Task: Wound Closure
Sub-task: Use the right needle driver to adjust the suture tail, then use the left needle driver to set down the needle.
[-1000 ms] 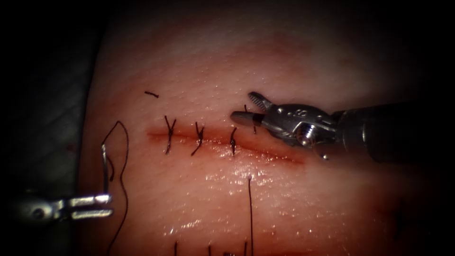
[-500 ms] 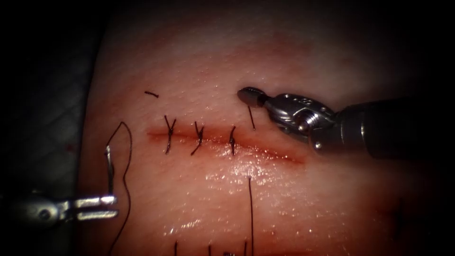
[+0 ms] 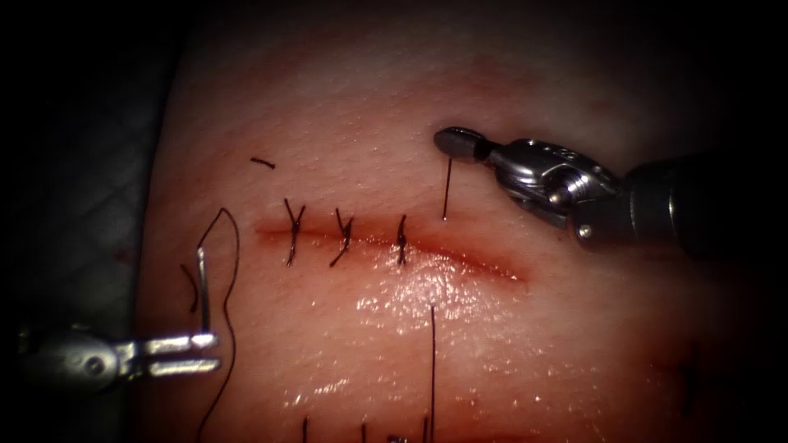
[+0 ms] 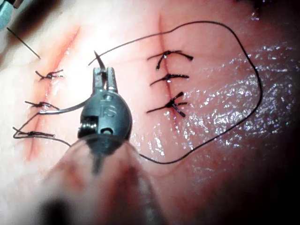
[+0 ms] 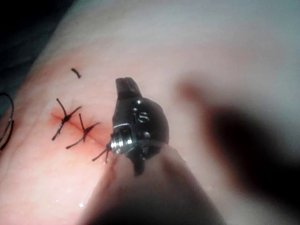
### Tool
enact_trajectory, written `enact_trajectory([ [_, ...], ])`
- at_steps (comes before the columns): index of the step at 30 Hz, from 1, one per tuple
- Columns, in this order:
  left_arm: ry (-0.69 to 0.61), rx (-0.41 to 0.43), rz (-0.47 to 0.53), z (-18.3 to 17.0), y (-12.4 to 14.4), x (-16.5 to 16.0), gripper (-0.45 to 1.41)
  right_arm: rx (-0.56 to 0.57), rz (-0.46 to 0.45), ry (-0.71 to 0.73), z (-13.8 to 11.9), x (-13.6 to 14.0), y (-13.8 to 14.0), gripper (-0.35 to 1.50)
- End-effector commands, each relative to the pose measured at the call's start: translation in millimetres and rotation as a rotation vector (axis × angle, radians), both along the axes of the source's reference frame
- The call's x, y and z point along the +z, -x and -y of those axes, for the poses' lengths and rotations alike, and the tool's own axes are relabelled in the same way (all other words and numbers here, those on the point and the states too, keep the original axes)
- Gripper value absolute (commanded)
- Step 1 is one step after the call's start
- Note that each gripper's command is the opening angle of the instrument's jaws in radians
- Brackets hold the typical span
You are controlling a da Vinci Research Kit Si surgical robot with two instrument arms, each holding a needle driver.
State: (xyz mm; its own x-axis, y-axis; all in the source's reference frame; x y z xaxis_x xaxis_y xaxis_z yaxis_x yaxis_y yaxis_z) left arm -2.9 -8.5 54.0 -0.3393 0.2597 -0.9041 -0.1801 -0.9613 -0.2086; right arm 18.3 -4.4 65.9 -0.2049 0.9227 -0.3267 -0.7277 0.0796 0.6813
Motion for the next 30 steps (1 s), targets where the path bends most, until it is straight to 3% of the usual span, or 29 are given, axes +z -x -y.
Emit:
enact_trajectory([
  [1, 0.0, -0.007, 0.002, -0.1, 0.8, 0.7, -0.45, -0.005, 0.0, 0.005, 0.2, 0.5, -0.7, -0.35],
  [6, 0.008, -0.064, 0.015, -1.2, 0.9, 1.3, -0.45, -0.094, 0.046, 0.104, 0.1, 0.2, -0.6, -0.35],
  [8, 0.011, -0.128, -0.001, -2.7, 0.7, 1.5, -0.45, -0.145, 0.069, 0.192, 0.1, 0.2, -0.3, 0.29],
  [9, 0.011, -0.149, -0.011, -3.1, 0.7, 1.6, -0.45, -0.159, 0.071, 0.23, 0.0, 0.2, -0.1, 0.69],
  [10, 0.012, -0.182, -0.026, -4.4, 0.8, 1.8, -0.45, -0.204, 0.036, 0.295, -0.4, -0.1, 0.5, 1.31],
  [11, 0.02, -0.194, -0.042, -5.0, 0.8, 2.0, -0.45, -0.214, 0.023, 0.309, -0.5, -0.3, 0.9, 1.38],
  [17, 0.076, -0.27, -0.174, -9.7, 2.0, 4.6, -0.45, -0.226, -0.034, 0.407, -0.1, -3.3, 5.3, 1.48],
  [19, 0.099, -0.282, -0.24, -11.5, 3.1, 6.6, -0.45, -0.233, -0.014, 0.495, 0.7, -5.0, 7.8, 1.48],
  [22, 0.101, -0.306, -0.26, -13.3, 5.0, 9.7, -0.45, -0.303, 0.101, 0.595, 2.4, -6.8, 9.9, 1.48],
  [24, 0.1, -0.303, -0.274, -14.1, 6.2, 11.5, -0.45, -0.358, 0.142, 0.633, 3.2, -7.5, 10.6, 1.46],
  [25, 0.092, -0.264, -0.282, -15.0, 8.0, 13.9, -0.45, -0.397, 0.163, 0.659, 4.3, -8.1, 11.0, 1.38],
  [30, 0.083, -0.221, -0.3, -16.7, 11.0, 17.2, -0.45, -0.396, 0.17, 0.668, 5.2, -7.5, 10.5, 1.4],
])
